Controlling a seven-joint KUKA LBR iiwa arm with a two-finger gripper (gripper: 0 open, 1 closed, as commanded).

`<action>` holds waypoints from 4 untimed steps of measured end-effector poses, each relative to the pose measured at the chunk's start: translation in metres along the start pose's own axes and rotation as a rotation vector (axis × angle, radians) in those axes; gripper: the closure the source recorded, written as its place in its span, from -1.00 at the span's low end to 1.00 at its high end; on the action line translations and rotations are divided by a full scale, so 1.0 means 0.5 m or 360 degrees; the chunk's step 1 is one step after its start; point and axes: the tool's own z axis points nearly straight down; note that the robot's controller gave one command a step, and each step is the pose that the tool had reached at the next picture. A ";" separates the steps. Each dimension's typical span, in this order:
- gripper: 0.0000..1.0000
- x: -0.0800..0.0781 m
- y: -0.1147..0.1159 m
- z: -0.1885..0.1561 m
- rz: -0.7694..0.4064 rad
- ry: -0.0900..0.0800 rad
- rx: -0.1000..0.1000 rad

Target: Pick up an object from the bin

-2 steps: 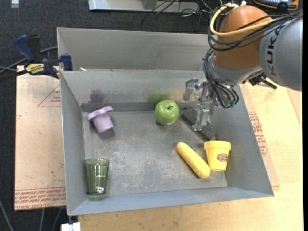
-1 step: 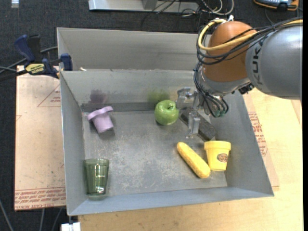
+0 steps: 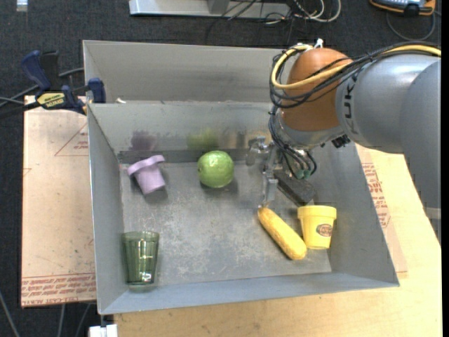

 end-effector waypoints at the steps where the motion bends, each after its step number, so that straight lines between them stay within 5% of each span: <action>1: -1.00 0.011 0.009 0.043 -0.0084 -0.0004 0.0004; 4: -1.00 0.072 -0.048 0.042 -0.0418 -0.0009 -0.0002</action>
Offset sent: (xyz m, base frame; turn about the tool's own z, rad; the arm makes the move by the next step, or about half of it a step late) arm -0.0272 -0.0449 -0.0294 -0.2301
